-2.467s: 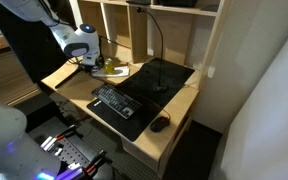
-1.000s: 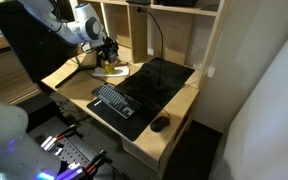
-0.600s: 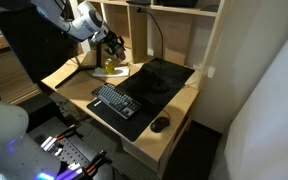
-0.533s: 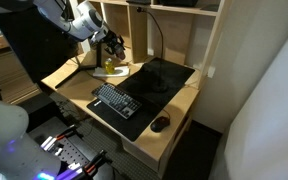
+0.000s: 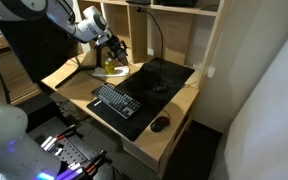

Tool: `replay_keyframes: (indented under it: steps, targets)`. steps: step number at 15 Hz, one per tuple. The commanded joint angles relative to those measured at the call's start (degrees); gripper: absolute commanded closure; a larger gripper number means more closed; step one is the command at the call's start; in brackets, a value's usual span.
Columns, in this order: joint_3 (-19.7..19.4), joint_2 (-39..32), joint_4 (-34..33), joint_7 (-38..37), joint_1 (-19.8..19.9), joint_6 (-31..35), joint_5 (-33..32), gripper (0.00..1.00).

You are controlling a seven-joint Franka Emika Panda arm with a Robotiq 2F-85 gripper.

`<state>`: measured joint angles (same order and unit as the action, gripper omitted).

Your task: Put the pink can upright on the paper

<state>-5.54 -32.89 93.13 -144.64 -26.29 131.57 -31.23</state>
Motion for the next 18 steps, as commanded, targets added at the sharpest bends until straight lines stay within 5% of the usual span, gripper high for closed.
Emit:
replay_keyframes:
  steps: [1,4,5,6,7,8,16,17,18]
  targets:
    - [2.23,-7.54,-11.80,0.95,1.16,-8.40,4.77,0.55]
    - [2.99,-12.77,-20.00,-1.11,1.50,-13.78,10.50,0.55]
    - [1.98,-8.70,-13.37,-0.54,0.54,-10.42,7.66,0.55]
    - [1.94,-9.83,-14.90,-0.58,0.42,-10.85,7.96,0.30]
    - [1.92,-10.03,-14.89,-0.57,0.37,-10.77,7.86,0.30]
    - [2.66,-10.22,-14.70,0.73,1.10,-11.17,8.96,0.55]
    - [2.64,-19.62,-29.63,-7.76,2.84,-22.36,21.14,0.55]
    - [-6.76,-22.10,-33.33,-5.05,-2.70,-23.55,28.28,0.55]
    - [-7.00,-23.34,-35.14,-5.20,-2.62,-24.52,30.25,0.55]
